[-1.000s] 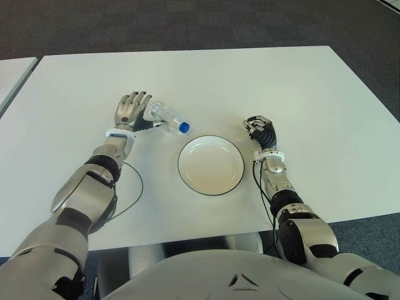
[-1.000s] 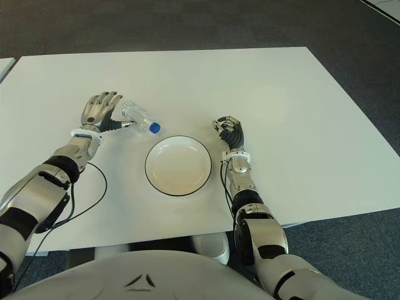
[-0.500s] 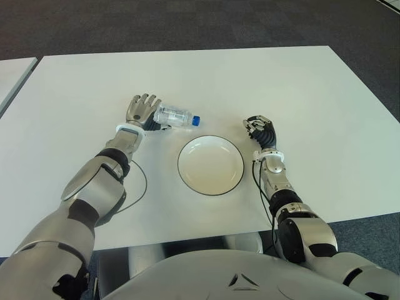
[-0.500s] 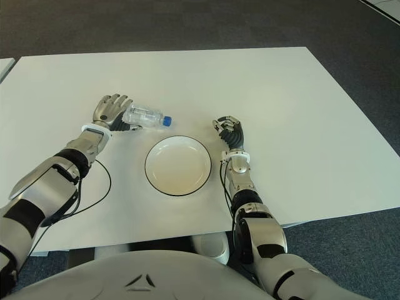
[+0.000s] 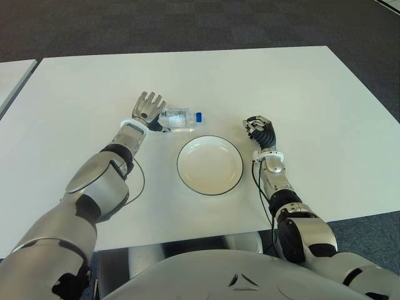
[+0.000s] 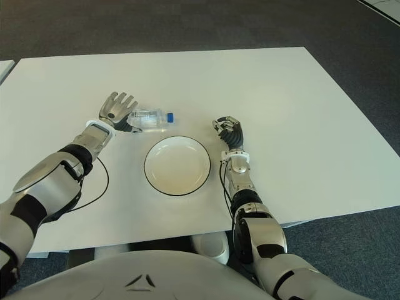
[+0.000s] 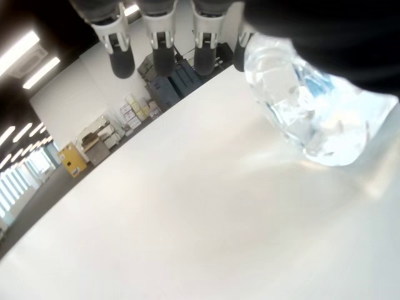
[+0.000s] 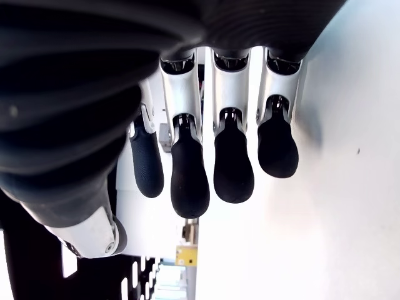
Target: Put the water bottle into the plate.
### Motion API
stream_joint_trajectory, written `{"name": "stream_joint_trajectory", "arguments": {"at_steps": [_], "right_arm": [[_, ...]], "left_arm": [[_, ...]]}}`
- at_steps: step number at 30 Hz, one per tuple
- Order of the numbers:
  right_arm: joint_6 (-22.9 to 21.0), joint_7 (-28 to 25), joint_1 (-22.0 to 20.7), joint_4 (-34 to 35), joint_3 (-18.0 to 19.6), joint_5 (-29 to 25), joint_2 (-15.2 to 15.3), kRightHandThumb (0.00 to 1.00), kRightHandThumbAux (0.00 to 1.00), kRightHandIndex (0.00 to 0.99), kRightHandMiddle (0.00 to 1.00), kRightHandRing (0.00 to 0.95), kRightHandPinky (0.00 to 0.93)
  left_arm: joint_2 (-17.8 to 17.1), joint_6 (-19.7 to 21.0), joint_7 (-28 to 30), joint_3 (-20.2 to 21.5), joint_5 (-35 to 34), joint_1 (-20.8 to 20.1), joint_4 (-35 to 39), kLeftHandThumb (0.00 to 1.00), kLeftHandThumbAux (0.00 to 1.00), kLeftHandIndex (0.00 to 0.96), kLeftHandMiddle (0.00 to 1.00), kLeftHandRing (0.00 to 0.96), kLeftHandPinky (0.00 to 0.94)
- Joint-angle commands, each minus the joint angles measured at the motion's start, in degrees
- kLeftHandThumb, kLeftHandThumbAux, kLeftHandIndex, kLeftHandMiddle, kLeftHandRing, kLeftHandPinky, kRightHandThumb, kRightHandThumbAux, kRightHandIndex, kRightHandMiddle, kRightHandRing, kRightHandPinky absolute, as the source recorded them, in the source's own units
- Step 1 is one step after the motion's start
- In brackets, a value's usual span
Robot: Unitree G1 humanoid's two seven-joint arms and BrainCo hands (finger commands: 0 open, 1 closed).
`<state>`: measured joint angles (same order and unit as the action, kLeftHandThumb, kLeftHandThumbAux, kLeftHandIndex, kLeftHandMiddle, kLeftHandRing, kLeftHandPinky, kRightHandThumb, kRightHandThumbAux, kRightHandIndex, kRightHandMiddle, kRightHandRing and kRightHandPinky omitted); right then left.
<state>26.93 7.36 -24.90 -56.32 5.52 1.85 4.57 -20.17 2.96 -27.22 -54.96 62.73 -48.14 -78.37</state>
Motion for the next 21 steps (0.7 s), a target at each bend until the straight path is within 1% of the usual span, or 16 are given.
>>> {"name": "stream_joint_trajectory", "arguments": {"at_steps": [1,9,16,21], "right_arm": [[-1.51,0.41,1.63,-1.05,0.36,-0.3,-0.4,0.709,0.728,0.436,0.709,0.707,0.711],[-1.7,1.26,1.95,-0.6,0.27,-0.05,-0.56,0.709,0.728,0.437,0.712,0.706,0.713],[-2.31,1.81,2.49,0.61,0.11,0.01,-0.7,0.709,0.729,0.436,0.709,0.702,0.697],[-2.98,2.03,2.71,1.09,0.08,-0.01,-0.81,0.709,0.729,0.437,0.711,0.699,0.693]], "left_arm": [[-0.14,-0.31,2.61,-6.98,6.89,3.02,-2.14,0.635,0.249,0.0,0.0,0.0,0.0],[-1.4,0.35,3.93,-12.02,10.32,1.41,-2.67,0.654,0.299,0.0,0.0,0.0,0.0],[-1.56,1.65,5.35,-15.5,12.51,0.71,-2.99,0.686,0.394,0.0,0.0,0.0,0.0],[-1.3,1.73,6.83,-17.36,13.43,0.05,-3.07,0.701,0.436,0.0,0.0,0.0,0.0]]}}
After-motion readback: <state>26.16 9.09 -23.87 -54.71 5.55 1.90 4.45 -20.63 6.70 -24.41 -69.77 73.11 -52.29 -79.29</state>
